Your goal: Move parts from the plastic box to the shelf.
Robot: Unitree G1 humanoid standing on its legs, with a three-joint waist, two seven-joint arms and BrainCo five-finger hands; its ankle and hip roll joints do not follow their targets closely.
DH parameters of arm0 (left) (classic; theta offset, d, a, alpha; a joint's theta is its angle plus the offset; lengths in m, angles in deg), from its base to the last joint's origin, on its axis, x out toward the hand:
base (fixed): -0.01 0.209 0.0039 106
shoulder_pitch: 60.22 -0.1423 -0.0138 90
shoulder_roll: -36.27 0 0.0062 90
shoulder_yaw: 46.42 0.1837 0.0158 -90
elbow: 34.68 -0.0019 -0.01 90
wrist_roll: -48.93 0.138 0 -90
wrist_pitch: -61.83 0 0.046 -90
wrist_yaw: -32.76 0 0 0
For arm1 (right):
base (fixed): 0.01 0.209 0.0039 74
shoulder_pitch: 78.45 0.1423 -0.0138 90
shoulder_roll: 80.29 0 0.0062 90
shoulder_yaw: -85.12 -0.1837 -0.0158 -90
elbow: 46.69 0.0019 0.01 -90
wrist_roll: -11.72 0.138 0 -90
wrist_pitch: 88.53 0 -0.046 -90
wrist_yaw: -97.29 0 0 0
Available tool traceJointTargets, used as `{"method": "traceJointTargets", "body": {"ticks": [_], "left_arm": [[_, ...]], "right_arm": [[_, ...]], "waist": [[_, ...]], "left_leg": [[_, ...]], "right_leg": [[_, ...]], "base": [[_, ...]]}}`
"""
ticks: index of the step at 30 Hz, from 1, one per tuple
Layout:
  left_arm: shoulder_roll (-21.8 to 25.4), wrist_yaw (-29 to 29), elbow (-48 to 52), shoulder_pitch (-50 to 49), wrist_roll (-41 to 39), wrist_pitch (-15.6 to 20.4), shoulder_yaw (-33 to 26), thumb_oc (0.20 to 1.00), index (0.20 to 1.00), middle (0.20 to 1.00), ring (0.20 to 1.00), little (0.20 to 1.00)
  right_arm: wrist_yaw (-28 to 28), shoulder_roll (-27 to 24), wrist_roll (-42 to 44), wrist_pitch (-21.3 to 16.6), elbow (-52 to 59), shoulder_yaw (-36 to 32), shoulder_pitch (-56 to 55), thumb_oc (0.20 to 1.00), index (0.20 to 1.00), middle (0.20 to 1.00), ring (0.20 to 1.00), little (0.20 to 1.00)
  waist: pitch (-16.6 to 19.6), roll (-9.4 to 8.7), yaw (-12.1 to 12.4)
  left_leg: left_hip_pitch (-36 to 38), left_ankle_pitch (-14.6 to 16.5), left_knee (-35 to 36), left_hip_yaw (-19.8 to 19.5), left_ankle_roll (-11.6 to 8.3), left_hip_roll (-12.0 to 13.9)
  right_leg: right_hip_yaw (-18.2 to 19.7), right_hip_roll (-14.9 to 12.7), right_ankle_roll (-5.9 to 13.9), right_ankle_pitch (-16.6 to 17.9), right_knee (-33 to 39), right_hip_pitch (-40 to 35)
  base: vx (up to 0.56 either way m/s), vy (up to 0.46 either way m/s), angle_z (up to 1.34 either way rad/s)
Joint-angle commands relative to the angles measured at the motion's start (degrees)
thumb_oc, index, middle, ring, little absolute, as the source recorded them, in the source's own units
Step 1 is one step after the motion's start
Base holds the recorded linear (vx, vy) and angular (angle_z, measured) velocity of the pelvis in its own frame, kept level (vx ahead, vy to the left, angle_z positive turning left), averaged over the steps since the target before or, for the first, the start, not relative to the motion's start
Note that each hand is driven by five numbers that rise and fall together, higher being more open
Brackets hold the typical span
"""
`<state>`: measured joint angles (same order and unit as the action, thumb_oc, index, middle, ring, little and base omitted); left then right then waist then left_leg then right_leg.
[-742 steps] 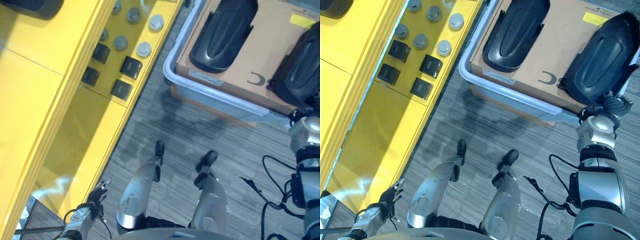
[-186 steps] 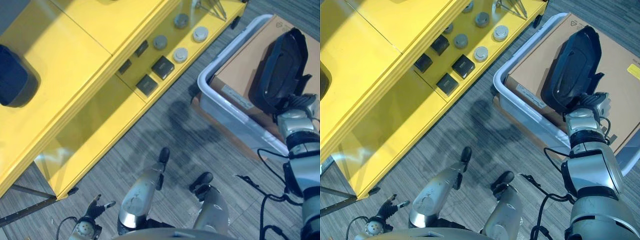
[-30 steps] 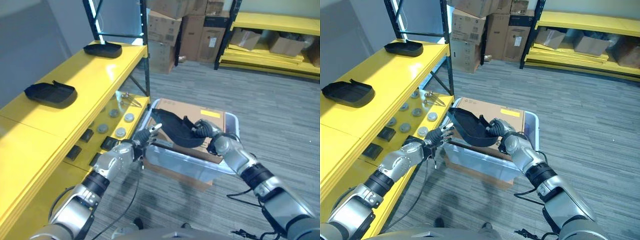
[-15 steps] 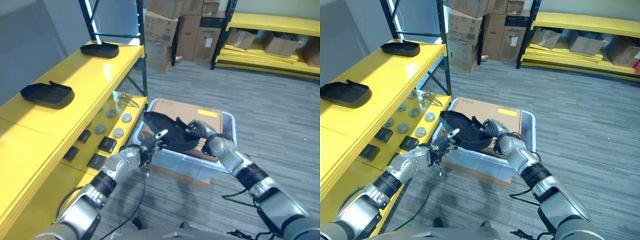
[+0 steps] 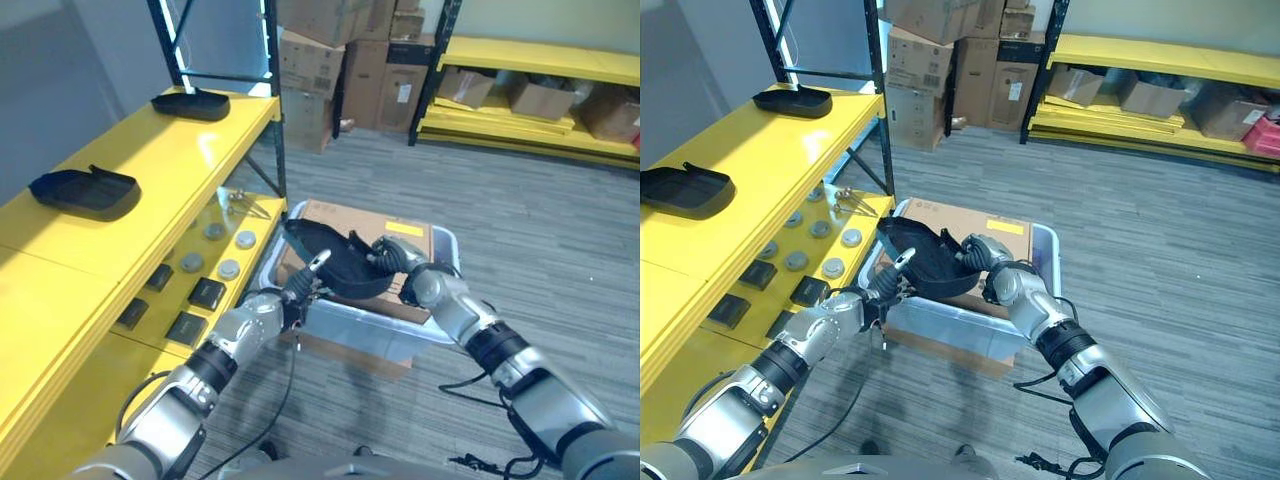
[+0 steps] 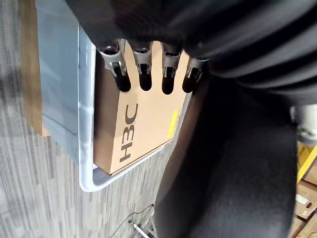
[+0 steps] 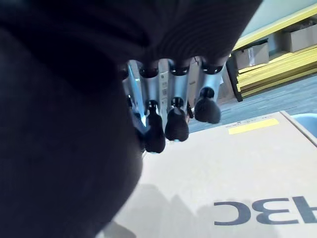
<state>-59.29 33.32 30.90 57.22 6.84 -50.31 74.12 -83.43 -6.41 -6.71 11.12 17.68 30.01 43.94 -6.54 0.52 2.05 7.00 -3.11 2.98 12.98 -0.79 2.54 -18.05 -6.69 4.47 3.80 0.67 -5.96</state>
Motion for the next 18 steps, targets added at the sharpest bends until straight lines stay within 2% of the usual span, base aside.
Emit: {"method": "traceJointTargets", "body": {"ticks": [1,9,16,18], "left_arm": [[-3.49,-1.07,-3.87,6.37,2.91,5.71,4.16,0.2,0.2,0.2,0.2,0.2],[-2.44,-0.08,-1.4,6.75,4.2,5.63,3.01,0.2,0.2,0.2,0.2,0.2],[-1.96,1.24,-0.88,7.23,6.41,8.52,2.0,0.2,0.2,0.2,0.2,0.2],[-1.5,2.7,-0.18,7.4,8.36,10.99,1.05,0.2,0.2,0.2,0.2,0.2]], "right_arm": [[-2.0,1.63,0.08,-4.54,0.02,2.23,8.31,0.2,0.2,0.2,0.2,0.2],[-2.52,1.77,1.11,-4.05,0.34,1.51,7.33,0.2,0.2,0.2,0.2,0.2],[-3.41,2.31,3.52,-3.1,-0.13,1.07,7.32,0.2,0.2,0.2,0.2,0.2],[-3.98,2.61,5.39,-2.52,-0.09,0.67,6.93,0.2,0.2,0.2,0.2,0.2]], "waist": [[3.51,-1.11,1.42],[3.57,-0.88,1.66],[3.55,-0.75,1.76],[3.54,-0.67,1.87]], "left_leg": [[-2.1,2.34,-2.19,-2.42,-2.74,2.64],[-1.89,2.29,-2.02,-2.58,-2.76,2.52],[-1.78,2.33,-2.09,-2.72,-2.79,2.5],[-1.66,2.32,-2.03,-2.85,-2.83,2.48]], "right_leg": [[1.46,-4.34,6.15,-3.46,-2.97,0.29],[1.24,-4.34,6.19,-3.54,-2.85,-0.13],[1.23,-4.35,6.13,-3.7,-2.94,-0.28],[1.19,-4.38,6.15,-3.74,-2.96,-0.37]], "base": [[0.0,0.0,0.0],[0.0,0.0,0.0],[0.0,0.0,0.0],[0.0,0.0,0.0]]}}
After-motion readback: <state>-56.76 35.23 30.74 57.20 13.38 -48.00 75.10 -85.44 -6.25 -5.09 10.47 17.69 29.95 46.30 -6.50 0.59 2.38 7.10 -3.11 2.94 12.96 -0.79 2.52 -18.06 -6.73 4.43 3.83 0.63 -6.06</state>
